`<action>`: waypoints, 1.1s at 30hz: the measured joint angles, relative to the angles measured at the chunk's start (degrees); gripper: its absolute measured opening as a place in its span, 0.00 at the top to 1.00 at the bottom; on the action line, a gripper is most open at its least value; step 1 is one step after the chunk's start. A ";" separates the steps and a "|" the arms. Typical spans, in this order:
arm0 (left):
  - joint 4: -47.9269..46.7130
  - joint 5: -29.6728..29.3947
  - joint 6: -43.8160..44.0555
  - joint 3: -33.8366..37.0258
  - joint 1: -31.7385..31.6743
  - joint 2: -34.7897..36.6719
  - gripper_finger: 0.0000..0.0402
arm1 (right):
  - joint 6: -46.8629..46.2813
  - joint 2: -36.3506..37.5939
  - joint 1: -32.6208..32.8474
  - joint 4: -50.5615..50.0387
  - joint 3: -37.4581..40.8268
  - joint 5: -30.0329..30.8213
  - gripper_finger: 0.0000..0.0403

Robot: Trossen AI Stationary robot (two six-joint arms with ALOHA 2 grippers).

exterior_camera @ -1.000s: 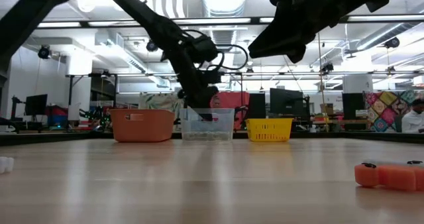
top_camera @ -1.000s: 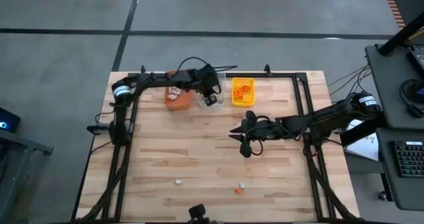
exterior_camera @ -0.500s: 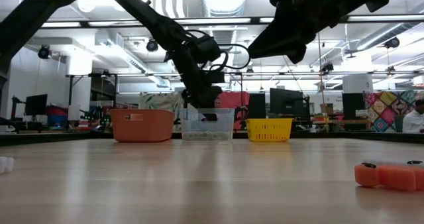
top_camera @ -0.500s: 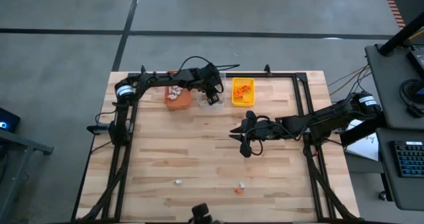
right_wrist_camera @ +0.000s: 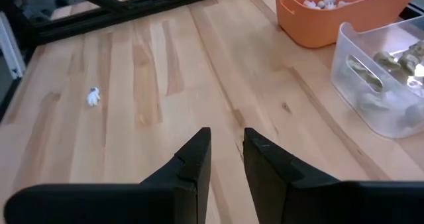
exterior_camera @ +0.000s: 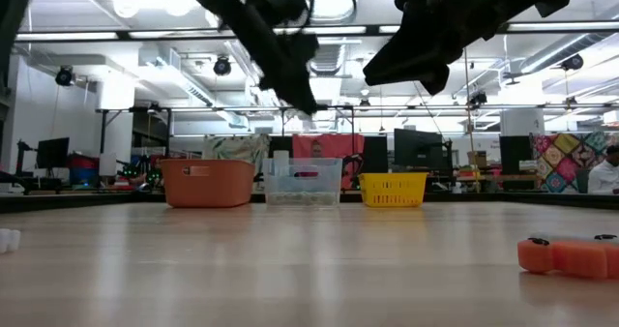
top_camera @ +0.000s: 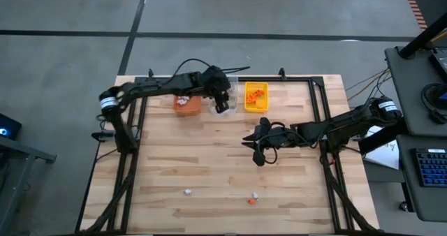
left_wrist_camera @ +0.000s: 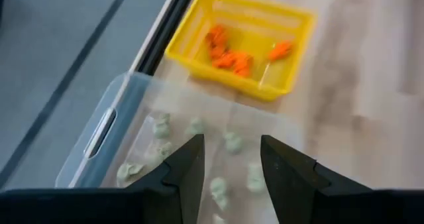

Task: Sort Halloween decoration
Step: Put the white skeleton toy into the orange bin

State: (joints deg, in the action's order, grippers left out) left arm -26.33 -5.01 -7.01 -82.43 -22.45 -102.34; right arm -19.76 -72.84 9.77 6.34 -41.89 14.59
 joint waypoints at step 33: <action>1.36 -5.41 29.10 33.21 42.97 33.00 0.68 | -9.51 -1.25 1.43 -30.07 -13.24 -5.81 0.81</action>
State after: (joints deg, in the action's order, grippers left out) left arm -24.98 -10.41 22.09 -49.22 20.52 -69.34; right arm -29.27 -74.08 11.20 -23.73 -55.13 8.78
